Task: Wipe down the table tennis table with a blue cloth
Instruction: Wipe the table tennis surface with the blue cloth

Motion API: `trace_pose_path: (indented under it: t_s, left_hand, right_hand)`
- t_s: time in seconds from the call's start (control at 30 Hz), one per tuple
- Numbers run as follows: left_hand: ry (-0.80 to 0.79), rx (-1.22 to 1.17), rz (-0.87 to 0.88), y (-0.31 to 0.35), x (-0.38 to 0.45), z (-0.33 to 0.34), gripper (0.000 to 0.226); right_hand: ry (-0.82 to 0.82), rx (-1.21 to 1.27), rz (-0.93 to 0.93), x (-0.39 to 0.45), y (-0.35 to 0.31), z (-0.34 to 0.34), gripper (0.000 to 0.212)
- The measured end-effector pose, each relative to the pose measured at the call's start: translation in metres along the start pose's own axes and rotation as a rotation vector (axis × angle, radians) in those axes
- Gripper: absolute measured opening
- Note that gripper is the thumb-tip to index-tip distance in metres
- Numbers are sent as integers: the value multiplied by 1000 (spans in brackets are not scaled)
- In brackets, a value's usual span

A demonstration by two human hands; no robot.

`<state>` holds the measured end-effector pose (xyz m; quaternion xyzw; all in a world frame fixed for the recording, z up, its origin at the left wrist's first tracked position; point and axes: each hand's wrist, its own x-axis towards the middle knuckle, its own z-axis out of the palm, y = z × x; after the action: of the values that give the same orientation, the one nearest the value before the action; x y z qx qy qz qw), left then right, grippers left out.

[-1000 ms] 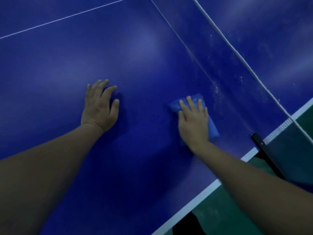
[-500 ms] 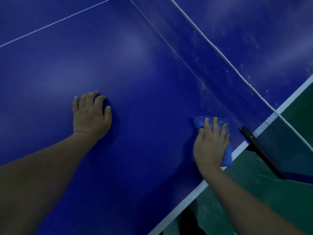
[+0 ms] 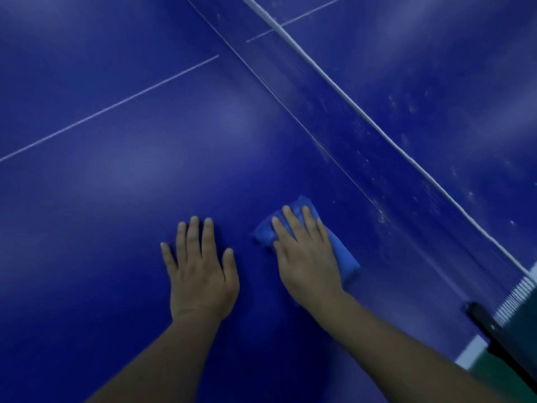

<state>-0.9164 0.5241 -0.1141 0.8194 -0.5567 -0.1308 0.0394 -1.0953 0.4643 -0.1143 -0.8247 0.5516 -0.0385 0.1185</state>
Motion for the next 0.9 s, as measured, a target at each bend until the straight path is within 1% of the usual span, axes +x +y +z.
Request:
trace_pose_path:
  t_s: [0.13, 0.23, 0.33, 0.4, 0.47, 0.53, 0.6, 0.67, 0.77, 0.83, 0.9]
  left_hand:
    - [-55, 30, -10, -1, 3, 1, 71]
    - [-69, 43, -9, -1, 5, 1, 69]
    - [-27, 51, 12, -1, 7, 2, 67]
    - [5, 56, 34, -1, 8, 2, 66]
    - [27, 55, 41, -3, 9, 3, 66]
    - [51, 39, 56, -3, 9, 4, 66]
    - [86, 23, 67, -4, 11, 5, 65]
    - [102, 25, 69, -5, 10, 8, 65]
    - [118, 6, 70, -5, 10, 10, 64]
    - [120, 2, 69, -4, 10, 11, 65]
    - [118, 2, 74, -4, 10, 10, 63]
  right_hand:
    - [40, 79, 42, 125, -45, 5, 50]
    - [66, 70, 66, 208, -68, 9, 50]
    - [49, 42, 61, 276, -84, 4, 50]
    - [41, 8, 52, 306, -79, -2, 51]
    - [39, 5, 110, 315, -59, -7, 52]
    - [82, -15, 206, 300, -36, -4, 52]
    - [118, -31, 245, 283, -28, 0, 52]
    - [114, -40, 198, 290, -43, -1, 51]
    - [64, -13, 98, 329, -71, -8, 50]
    - [31, 9, 100, 343, -73, -9, 50]
    - [39, 13, 141, 334, -58, -7, 50]
